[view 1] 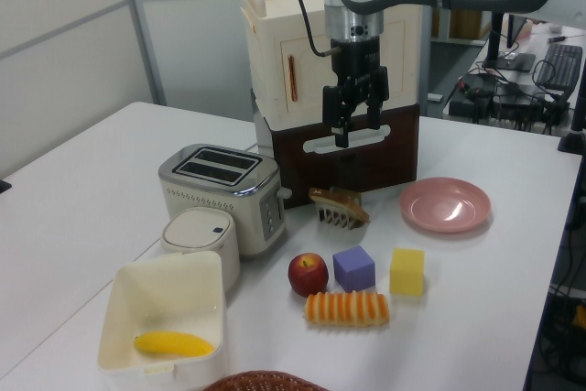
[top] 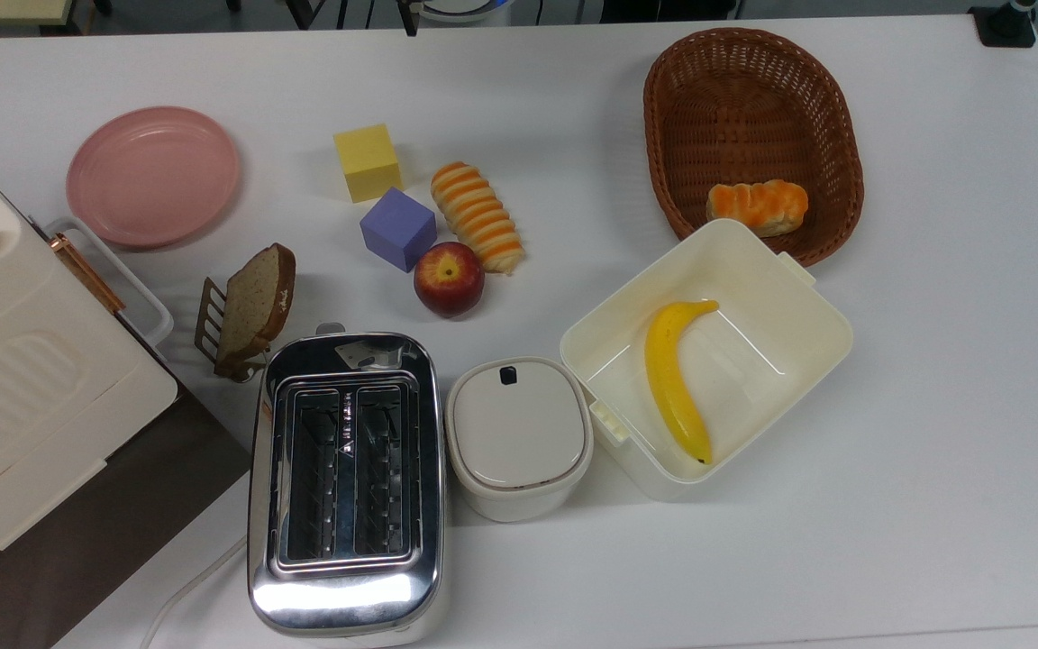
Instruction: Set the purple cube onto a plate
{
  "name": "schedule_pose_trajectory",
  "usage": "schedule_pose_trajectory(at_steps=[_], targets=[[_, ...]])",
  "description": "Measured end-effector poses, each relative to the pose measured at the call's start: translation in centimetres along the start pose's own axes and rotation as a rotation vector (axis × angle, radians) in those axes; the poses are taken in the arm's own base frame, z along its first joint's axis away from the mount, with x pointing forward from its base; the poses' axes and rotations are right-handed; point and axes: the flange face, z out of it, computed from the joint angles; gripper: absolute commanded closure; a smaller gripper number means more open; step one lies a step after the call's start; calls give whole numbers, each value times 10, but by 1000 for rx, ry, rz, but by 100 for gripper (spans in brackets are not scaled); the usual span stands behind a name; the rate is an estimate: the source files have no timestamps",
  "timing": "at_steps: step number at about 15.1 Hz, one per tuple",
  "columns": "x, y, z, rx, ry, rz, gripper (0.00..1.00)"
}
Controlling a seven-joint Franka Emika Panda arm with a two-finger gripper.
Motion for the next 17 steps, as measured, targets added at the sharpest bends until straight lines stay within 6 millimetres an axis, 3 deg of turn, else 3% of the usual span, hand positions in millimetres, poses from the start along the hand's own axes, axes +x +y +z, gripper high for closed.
schedule_pose_trajectory(at_steps=[17], targets=[[0,2,-1,-21,2,-159,0]])
